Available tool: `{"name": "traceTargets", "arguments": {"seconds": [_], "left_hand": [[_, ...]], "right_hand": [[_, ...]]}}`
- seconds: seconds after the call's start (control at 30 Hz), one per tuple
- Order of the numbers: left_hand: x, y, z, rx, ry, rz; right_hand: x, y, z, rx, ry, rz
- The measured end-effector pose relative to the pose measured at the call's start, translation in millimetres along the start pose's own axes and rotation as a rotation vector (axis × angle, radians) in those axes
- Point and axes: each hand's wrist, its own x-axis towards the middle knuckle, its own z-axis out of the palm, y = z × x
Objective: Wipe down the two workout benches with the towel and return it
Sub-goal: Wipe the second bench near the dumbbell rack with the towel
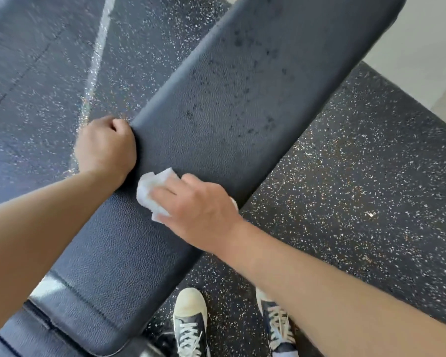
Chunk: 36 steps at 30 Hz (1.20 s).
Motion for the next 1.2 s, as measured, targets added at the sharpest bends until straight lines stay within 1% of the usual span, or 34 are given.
{"name": "traceTargets", "arguments": {"seconds": [0.07,0.1,0.13,0.17,0.23,0.27,0.3,0.33,0.4,0.47,0.53,0.57,0.63,0.67,0.7,0.73,0.77,0.83,0.9,0.93,0.97,1.0,1.07,1.13,1.2], "left_hand": [[0.5,-0.1,0.9,-0.003,-0.005,0.007],[1.1,-0.7,1.4,0.0,-0.006,0.009],[1.5,-1.2,2.1,0.006,-0.005,0.01],[1.7,-1.8,2.5,0.014,-0.005,0.006],[2.3,-1.8,4.0,0.029,-0.004,-0.019],[2.0,-1.8,4.2,0.034,-0.004,-0.028],[1.8,-1.9,4.5,0.034,-0.005,-0.027],[1.4,-1.7,4.4,0.031,-0.008,-0.021],[1.0,-0.8,2.9,0.026,-0.021,-0.015],[0.6,1.0,1.7,0.027,-0.037,-0.006],[0.3,4.5,-0.4,0.028,-0.048,-0.009],[0.5,5.2,-1.0,0.03,-0.047,-0.016],[-0.1,3.5,-0.9,0.033,-0.05,-0.037],[-0.8,3.8,-0.5,0.03,-0.059,-0.044],[-1.0,4.1,0.0,0.028,-0.07,-0.048],[-1.2,4.7,0.3,0.028,-0.077,-0.05],[-1.0,5.2,-0.6,0.03,-0.08,-0.051],[-1.2,6.1,-2.8,0.023,-0.1,-0.052],[0.1,6.4,-3.8,0.015,-0.131,-0.053],[-0.7,6.8,-4.4,0.012,-0.149,-0.054],[-0.4,7.9,-5.7,0.003,-0.162,-0.058],[0.3,9.1,-7.2,-0.007,-0.173,-0.063],[0.5,10.4,-7.0,-0.011,-0.177,-0.074],[1.3,9.8,-7.0,-0.009,-0.2,-0.083],[2.9,7.3,-7.1,-0.017,-0.238,-0.076]], "right_hand": [[-0.1,37.4,-11.9,-0.149,0.102,-0.055],[0.5,64.2,-20.1,-0.235,0.148,-0.045],[-0.7,95.3,-28.9,-0.297,0.203,0.013],[-1.7,127.7,-39.6,-0.314,0.254,0.117],[-4.1,176.4,-62.3,-0.208,0.275,0.414],[-4.0,186.7,-66.3,-0.142,0.267,0.537],[-1.7,185.8,-63.5,-0.116,0.281,0.6],[3.5,174.1,-58.6,-0.126,0.302,0.601],[12.2,129.4,-40.7,-0.185,0.286,0.48],[11.8,72.5,-18.9,-0.213,0.215,0.244],[3.5,28.7,-7.2,-0.147,0.095,0.029],[1.3,21.8,-8.4,-0.118,0.037,-0.058],[6.4,40.4,-19.0,-0.035,-0.067,-0.17],[10.6,59.0,-26.4,-0.064,-0.03,-0.178],[14.1,82.7,-34.7,-0.103,0.099,-0.127],[16.8,109.5,-44.6,-0.122,0.249,-0.009],[20.5,133.2,-55.3,-0.103,0.338,0.148],[26.1,156.6,-64.7,-0.007,0.332,0.429],[43.4,141.2,-59.7,0.035,0.308,0.622],[55.5,124.2,-54.2,0.048,0.301,0.677],[70.3,104.2,-46.4,0.079,0.29,0.687],[89.0,83.0,-38.1,0.114,0.271,0.655],[128.6,51.4,-25.7,0.114,0.222,0.543],[161.9,38.0,-17.5,0.081,0.14,0.441],[170.9,40.5,-15.7,0.077,0.086,0.359]]}}
